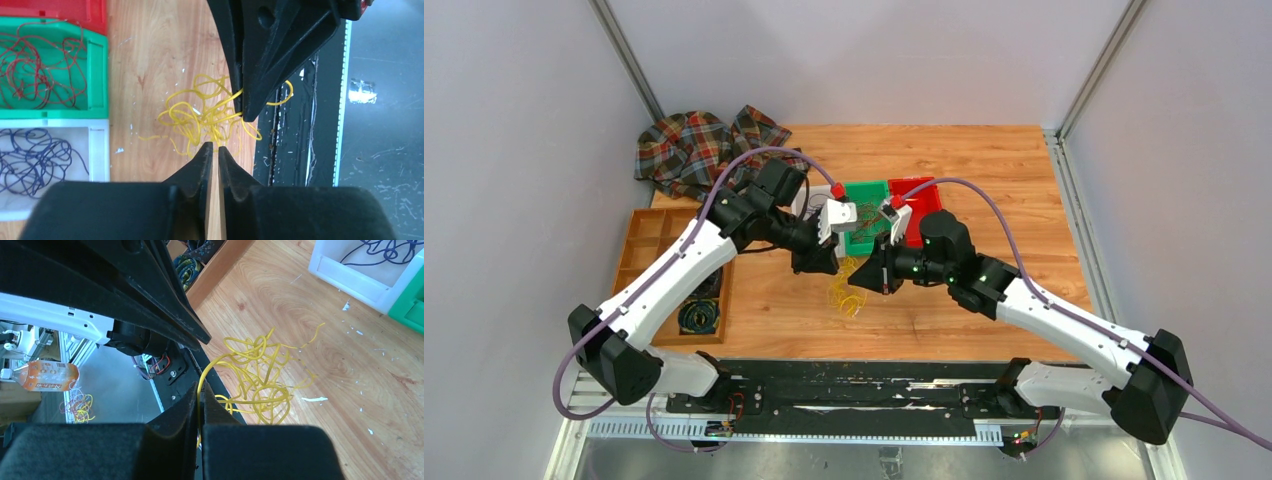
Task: Untangle the cables
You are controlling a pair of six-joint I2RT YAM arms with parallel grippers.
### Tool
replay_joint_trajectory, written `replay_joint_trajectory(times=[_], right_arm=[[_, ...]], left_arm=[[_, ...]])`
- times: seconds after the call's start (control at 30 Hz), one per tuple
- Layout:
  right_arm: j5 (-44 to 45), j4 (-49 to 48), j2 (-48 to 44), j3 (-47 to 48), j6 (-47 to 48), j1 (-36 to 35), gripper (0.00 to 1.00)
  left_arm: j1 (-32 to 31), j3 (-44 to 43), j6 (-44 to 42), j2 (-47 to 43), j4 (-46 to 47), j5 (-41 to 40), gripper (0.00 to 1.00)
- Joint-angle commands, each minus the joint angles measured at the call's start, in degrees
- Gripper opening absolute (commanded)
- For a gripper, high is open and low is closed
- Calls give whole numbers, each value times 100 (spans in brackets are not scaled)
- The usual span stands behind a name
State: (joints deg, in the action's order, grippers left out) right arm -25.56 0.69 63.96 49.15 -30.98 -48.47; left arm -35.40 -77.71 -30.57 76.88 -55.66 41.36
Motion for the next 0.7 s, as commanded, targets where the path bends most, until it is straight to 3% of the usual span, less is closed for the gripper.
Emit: replay_joint_trajectory(times=[0.0, 0.13, 0.4, 0.67], right_arm=[[59, -29, -176, 31, 14, 59, 1], [381, 192, -484, -112, 149, 86, 1], [732, 633, -983, -376, 224, 315, 1], [767, 673, -1086, -449, 214, 400, 1]], left_arm=[[-11, 64, -82, -205, 80, -244, 9], [33, -6, -59, -272, 81, -545, 1], [298, -5, -229, -389, 77, -985, 1], [305, 6, -266, -449, 89, -893, 1]])
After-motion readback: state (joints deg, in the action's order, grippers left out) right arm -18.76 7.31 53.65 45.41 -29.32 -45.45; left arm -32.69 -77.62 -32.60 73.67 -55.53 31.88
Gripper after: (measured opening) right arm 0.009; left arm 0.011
